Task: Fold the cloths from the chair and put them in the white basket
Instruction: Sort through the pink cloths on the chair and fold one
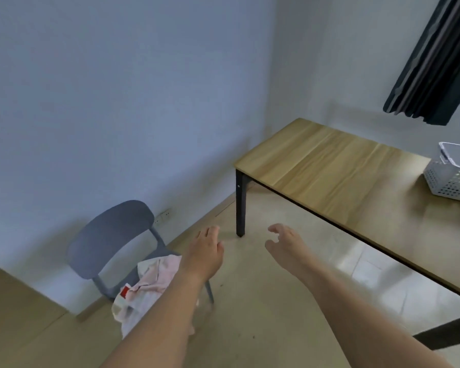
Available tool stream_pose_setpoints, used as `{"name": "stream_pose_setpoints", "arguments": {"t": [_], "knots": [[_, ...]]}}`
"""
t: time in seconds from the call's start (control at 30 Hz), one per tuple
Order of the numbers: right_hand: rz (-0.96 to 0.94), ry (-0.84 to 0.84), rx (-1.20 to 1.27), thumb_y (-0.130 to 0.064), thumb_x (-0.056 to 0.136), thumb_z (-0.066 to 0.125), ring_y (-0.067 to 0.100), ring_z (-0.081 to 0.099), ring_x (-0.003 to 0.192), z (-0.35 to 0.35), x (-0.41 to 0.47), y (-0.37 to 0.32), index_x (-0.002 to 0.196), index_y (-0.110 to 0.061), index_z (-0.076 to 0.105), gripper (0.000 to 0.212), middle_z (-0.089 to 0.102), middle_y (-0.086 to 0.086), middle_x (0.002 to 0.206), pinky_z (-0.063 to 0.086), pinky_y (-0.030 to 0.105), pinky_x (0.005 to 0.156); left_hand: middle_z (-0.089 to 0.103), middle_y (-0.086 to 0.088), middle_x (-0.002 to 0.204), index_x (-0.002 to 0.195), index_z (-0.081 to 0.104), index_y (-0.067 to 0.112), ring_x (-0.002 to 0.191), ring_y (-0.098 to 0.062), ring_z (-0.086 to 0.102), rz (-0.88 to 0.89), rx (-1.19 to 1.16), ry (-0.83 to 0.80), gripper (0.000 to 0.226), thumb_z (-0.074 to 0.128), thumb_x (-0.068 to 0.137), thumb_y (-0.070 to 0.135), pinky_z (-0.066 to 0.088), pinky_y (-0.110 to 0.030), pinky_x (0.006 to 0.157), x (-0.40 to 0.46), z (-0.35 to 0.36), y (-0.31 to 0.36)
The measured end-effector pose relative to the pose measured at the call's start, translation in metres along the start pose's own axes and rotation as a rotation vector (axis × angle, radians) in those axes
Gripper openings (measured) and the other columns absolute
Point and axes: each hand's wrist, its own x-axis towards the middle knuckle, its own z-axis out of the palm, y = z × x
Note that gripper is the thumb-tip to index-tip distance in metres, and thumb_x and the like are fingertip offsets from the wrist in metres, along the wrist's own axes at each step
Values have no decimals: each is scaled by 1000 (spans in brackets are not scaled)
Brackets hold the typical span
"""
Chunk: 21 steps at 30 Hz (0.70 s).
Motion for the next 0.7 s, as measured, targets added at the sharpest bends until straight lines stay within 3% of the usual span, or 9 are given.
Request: {"name": "stream_pose_setpoints", "arguments": {"t": [0.13,0.3,0.37,0.57,0.7], "knots": [[53,-29,37,-21,93,49,17,44,129,66,18,-57,137,-18,44,45,44,1,142,36,28,101,49,-5,135,135,41,12,123,-20,45,9,-11,10,38,34,101,25,35,-28,102,12,-19,-84],[86,-100,27,-22,94,49,18,47,122,151,29,-124,136,-20,44,43,44,1,140,37,23,89,46,-6,141,138,39,13,128,-21,42,-16,22,-136,40,34,99,23,36,-32,104,18,-30,-194],[101,-130,18,-21,94,49,18,46,124,168,34,-138,137,-19,43,43,43,1,141,36,24,94,46,-7,139,136,40,13,125,-22,44,-53,34,-186,38,35,98,20,38,-31,101,17,-36,-227],[149,-200,49,-19,94,46,19,42,130,214,68,-153,138,-13,43,44,44,4,142,33,24,99,46,-5,139,136,42,13,124,-21,45,-86,25,-240,39,37,97,16,39,-29,98,28,-35,-277],[185,-283,138,-20,88,46,15,51,112,271,81,-156,129,-14,51,42,52,2,133,41,25,87,51,-3,129,124,49,15,112,-22,51,-49,25,-357,30,38,96,16,45,-32,90,32,-16,-324]]}}
